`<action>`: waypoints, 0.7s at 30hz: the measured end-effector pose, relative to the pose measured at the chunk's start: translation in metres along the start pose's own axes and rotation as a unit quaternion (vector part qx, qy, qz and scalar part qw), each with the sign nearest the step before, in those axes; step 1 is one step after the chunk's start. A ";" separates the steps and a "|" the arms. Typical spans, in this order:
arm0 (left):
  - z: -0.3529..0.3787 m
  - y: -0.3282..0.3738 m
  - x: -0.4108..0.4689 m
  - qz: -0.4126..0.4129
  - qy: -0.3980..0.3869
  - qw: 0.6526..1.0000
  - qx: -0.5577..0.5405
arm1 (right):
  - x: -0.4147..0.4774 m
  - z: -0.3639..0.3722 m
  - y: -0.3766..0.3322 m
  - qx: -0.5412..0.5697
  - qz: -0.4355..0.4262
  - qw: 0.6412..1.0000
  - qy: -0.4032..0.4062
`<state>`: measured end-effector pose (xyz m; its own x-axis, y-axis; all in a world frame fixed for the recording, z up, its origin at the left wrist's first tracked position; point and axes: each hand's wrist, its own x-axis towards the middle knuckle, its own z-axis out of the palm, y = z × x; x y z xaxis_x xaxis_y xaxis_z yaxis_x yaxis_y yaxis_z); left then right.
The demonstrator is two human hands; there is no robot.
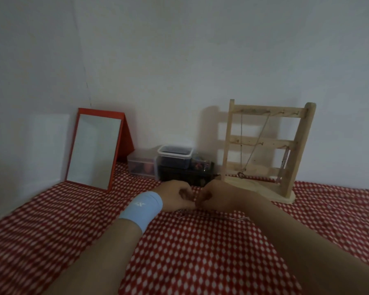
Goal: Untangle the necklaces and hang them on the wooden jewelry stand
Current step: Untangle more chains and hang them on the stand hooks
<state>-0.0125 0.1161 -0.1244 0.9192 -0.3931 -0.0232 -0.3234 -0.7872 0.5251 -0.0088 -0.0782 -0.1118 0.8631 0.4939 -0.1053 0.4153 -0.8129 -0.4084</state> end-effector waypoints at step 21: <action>0.008 0.053 0.028 -0.018 0.113 0.978 -0.174 | -0.070 -0.026 0.060 -0.048 0.123 0.991 0.009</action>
<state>-0.0056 0.0591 -0.1039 0.9674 -0.2218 0.1220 -0.2306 -0.5739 0.7858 -0.0367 -0.1693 -0.1050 0.9461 0.2725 -0.1750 0.2164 -0.9340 -0.2843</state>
